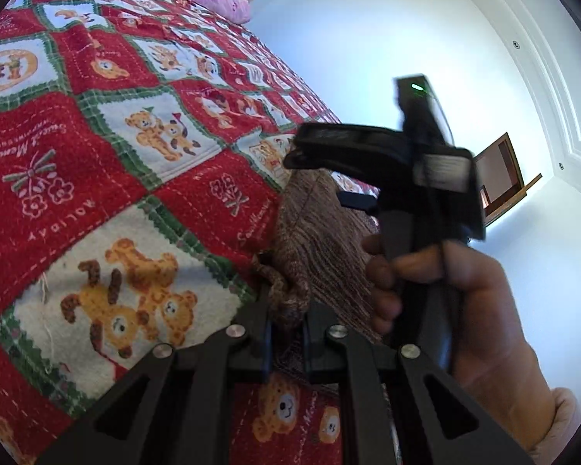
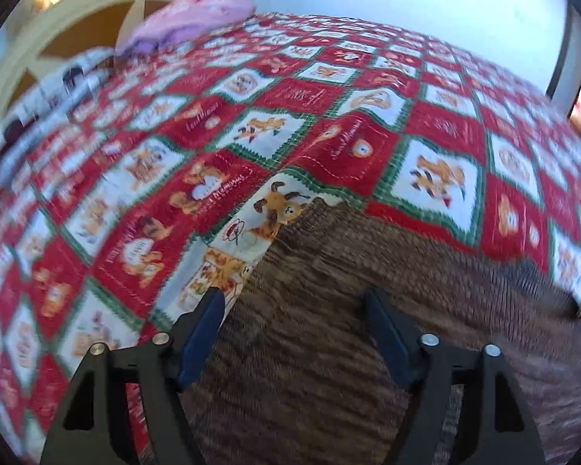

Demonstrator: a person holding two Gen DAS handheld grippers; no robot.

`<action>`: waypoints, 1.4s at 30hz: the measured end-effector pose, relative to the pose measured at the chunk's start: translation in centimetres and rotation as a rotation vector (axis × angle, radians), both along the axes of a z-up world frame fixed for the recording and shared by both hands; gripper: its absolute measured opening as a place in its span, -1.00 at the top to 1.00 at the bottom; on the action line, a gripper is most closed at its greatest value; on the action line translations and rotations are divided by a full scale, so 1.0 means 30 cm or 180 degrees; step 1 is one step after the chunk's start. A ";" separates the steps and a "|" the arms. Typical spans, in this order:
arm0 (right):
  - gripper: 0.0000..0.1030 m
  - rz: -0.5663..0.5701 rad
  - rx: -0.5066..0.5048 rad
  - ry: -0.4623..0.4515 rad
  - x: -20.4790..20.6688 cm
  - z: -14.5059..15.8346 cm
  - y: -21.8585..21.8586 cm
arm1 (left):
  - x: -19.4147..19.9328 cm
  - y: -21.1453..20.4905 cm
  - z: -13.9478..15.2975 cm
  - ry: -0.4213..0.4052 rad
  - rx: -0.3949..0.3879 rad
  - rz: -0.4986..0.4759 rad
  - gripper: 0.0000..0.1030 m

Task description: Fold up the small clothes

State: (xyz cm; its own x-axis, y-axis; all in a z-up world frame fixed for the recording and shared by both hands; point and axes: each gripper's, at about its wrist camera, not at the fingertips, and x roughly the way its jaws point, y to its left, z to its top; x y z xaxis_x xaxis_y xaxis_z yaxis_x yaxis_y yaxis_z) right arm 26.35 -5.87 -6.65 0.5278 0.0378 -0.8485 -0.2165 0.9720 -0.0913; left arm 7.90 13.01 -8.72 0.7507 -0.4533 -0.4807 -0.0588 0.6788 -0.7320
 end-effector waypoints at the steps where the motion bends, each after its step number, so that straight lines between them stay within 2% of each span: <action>1: -0.51 0.0046 -0.0200 -0.0022 0.000 -0.015 0.026 | 0.001 0.000 0.000 0.0000 0.0003 0.0001 0.72; 4: -0.52 0.0130 -0.0469 -0.0139 -0.018 -0.030 0.054 | 0.000 0.004 -0.002 -0.0004 0.0007 0.0000 0.72; 11: -0.43 0.0121 -0.0419 -0.0174 -0.018 -0.032 0.042 | 0.009 0.005 -0.004 -0.0004 0.0012 -0.0001 0.72; 16: -0.14 0.0067 -0.0457 -0.0206 -0.027 -0.021 0.030 | 0.004 0.007 -0.004 -0.0023 -0.0007 -0.0014 0.72; 20: 0.40 0.0002 -0.0493 -0.0239 -0.030 -0.005 0.010 | 0.000 0.010 -0.004 -0.0040 -0.0016 -0.0046 0.73; 26: 0.53 -0.0021 -0.0293 -0.0309 -0.045 0.012 -0.025 | 0.011 0.000 0.003 -0.0020 0.0069 -0.0071 0.73; 27: 0.55 -0.0041 -0.0213 -0.0309 -0.046 0.018 -0.034 | 0.013 -0.003 0.006 -0.0014 0.0086 -0.0079 0.73; 31: 0.56 -0.0223 0.0628 -0.0218 -0.043 0.066 -0.150 | 0.027 -0.008 0.015 0.0052 0.0133 -0.0133 0.73; 34: 0.56 -0.0282 0.1104 -0.0114 -0.041 0.077 -0.220 | 0.037 -0.036 0.051 0.0025 0.0406 -0.0185 0.76; 38: 0.57 -0.0360 0.1512 -0.0059 -0.048 0.081 -0.297 | 0.019 -0.097 0.123 -0.0283 0.0869 -0.0278 0.77; 42: 0.58 -0.0372 0.1749 -0.0096 -0.063 0.099 -0.353 | -0.005 -0.142 0.182 -0.0587 0.1080 -0.0412 0.77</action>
State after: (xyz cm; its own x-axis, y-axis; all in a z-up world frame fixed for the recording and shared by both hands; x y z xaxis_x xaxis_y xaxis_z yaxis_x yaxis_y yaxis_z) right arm 24.47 -16.46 -3.69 0.5788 0.4099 -0.7050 -0.1097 0.8958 0.4308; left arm 7.74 8.76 -3.25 0.7855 -0.3885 -0.4818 0.1543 0.8767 -0.4556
